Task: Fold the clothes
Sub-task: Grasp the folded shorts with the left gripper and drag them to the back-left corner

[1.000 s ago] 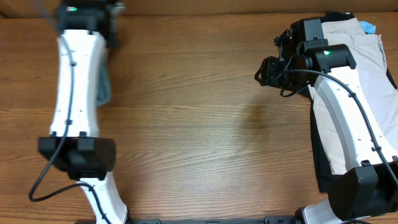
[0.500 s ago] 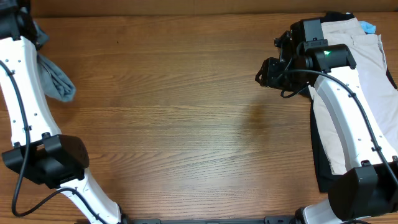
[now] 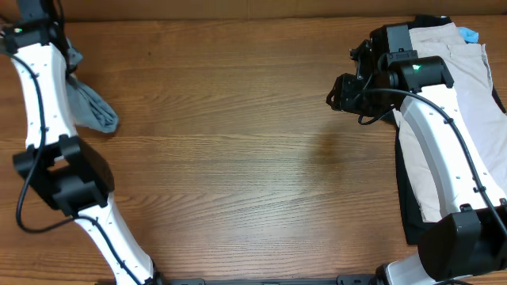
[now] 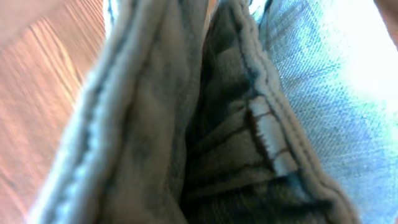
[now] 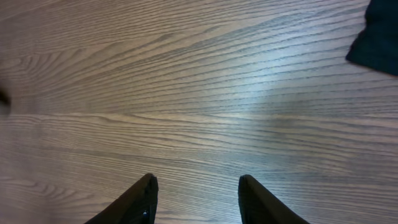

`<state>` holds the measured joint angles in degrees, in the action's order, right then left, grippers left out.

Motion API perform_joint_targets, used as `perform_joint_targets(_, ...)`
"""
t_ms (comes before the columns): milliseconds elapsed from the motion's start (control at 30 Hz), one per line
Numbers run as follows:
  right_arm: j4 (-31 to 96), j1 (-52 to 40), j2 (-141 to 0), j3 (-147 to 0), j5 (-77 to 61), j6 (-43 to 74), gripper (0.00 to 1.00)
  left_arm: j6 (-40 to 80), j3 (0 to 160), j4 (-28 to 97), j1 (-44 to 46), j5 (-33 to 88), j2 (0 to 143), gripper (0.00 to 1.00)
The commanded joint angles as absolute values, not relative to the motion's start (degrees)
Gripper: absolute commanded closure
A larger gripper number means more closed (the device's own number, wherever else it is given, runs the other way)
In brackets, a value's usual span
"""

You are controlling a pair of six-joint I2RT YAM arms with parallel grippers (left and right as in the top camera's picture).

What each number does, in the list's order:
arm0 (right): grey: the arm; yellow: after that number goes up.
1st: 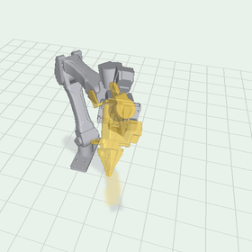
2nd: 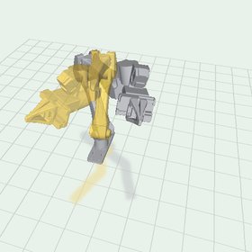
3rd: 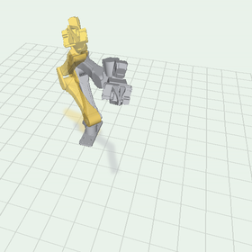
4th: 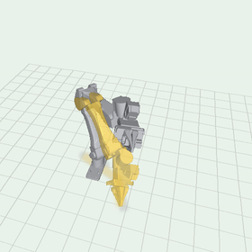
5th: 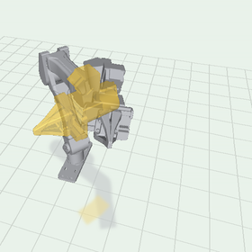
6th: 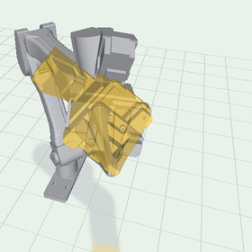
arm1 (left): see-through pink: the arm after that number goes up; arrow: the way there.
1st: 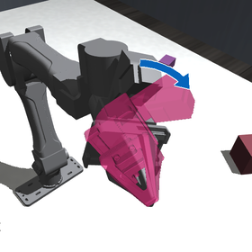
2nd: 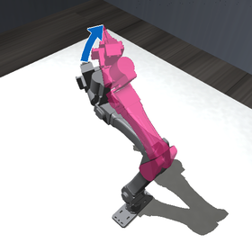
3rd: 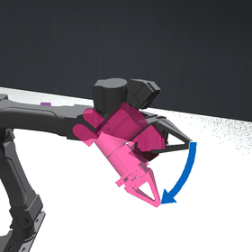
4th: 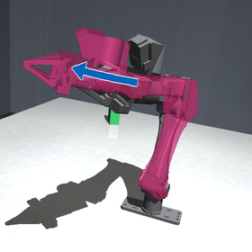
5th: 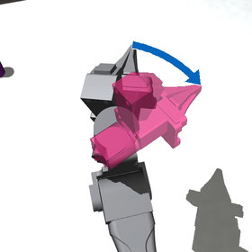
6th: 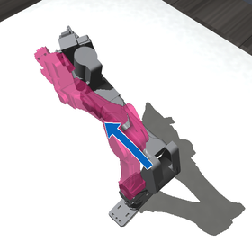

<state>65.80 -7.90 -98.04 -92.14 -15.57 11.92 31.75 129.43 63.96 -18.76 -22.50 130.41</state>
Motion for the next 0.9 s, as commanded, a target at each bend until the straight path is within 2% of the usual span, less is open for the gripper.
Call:
perform_joint_targets(0, 65.73, -7.64, -97.73, -93.01, -14.46, 11.57, 0.55, 35.20, 129.54, 62.30, -18.44, -22.28, 132.84, 0.96)
perform_joint_targets(67, 65.73, -7.64, -97.80, -93.01, -13.45, 11.57, 0.55, 35.16, 129.54, 59.55, -18.11, -18.87, 134.56, 0.96)
perform_joint_targets(167, 65.63, -7.64, -97.95, -93.01, -12.34, 11.57, 0.54, 34.37, 129.54, 55.05, -17.54, -13.91, 135.68, 0.80)
perform_joint_targets(200, 65.54, -7.64, -98.02, -93.01, -12.16, 11.57, 0.54, 33.52, 129.54, 53.15, -17.21, -12.60, 136.05, 0.63)
perform_joint_targets(267, 65.47, -7.64, -98.10, -93.01, -12.01, 11.57, 0.54, 30.11, 129.54, 47.57, -16.49, -8.62, 136.11, 0.00)
perform_joint_targets(400, 65.52, -7.64, -98.10, -93.01, -12.01, 11.57, 0.54, 23.03, 130.89, 38.79, -14.37, -1.63, 135.70, 0.00)
perform_joint_targets(533, 65.56, -7.64, -98.10, -93.01, -12.01, 11.57, 0.54, 19.97, 134.80, 39.66, -12.71, -1.43, 134.87, 0.00)
perform_joint_targets(733, 65.63, -7.64, -98.10, -93.01, -12.01, 11.57, 0.55, 19.27, 141.93, 51.83, -12.16, -1.41, 132.20, 0.00)
perform_joint_targets(800, 65.43, -7.64, -98.00, -93.10, -12.03, 11.60, 0.49, 19.25, 144.29, 57.28, -12.08, -1.41, 130.47, 0.00)
perform_joint_targets(867, 65.52, -7.64, -97.49, -93.54, -12.03, 11.57, 0.47, 19.27, 146.06, 61.76, -11.94, -1.41, 128.38, 0.00)
